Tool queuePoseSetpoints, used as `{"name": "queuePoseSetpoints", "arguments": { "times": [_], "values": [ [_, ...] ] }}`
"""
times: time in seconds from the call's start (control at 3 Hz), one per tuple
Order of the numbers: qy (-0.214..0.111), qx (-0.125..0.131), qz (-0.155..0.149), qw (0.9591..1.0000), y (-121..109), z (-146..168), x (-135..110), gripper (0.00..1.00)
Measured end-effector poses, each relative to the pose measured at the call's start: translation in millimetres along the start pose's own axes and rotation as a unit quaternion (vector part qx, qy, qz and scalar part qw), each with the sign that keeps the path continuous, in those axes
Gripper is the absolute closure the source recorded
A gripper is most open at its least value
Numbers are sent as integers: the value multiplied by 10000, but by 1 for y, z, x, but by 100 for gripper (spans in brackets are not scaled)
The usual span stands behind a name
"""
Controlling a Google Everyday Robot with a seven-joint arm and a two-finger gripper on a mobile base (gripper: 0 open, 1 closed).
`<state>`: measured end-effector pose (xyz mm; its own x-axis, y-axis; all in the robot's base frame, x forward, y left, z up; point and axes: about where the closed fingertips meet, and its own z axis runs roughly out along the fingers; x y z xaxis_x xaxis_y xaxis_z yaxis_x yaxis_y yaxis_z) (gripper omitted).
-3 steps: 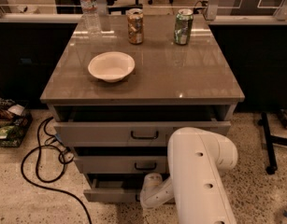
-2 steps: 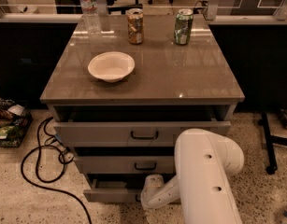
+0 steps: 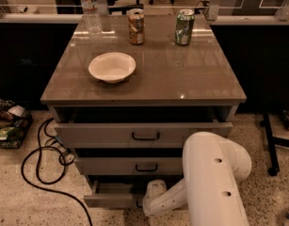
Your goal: Open bottom drawer
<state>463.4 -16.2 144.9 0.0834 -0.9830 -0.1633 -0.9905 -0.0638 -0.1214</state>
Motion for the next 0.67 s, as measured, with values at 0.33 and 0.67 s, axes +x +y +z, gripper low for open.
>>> {"name": "queuePoseSetpoints", "arguments": {
  "times": [0.33,0.67],
  "values": [
    [-63,66,14,10000,13,-2,-1,100],
    [-63,66,14,10000,12,-2,-1,100]
  ]
}}
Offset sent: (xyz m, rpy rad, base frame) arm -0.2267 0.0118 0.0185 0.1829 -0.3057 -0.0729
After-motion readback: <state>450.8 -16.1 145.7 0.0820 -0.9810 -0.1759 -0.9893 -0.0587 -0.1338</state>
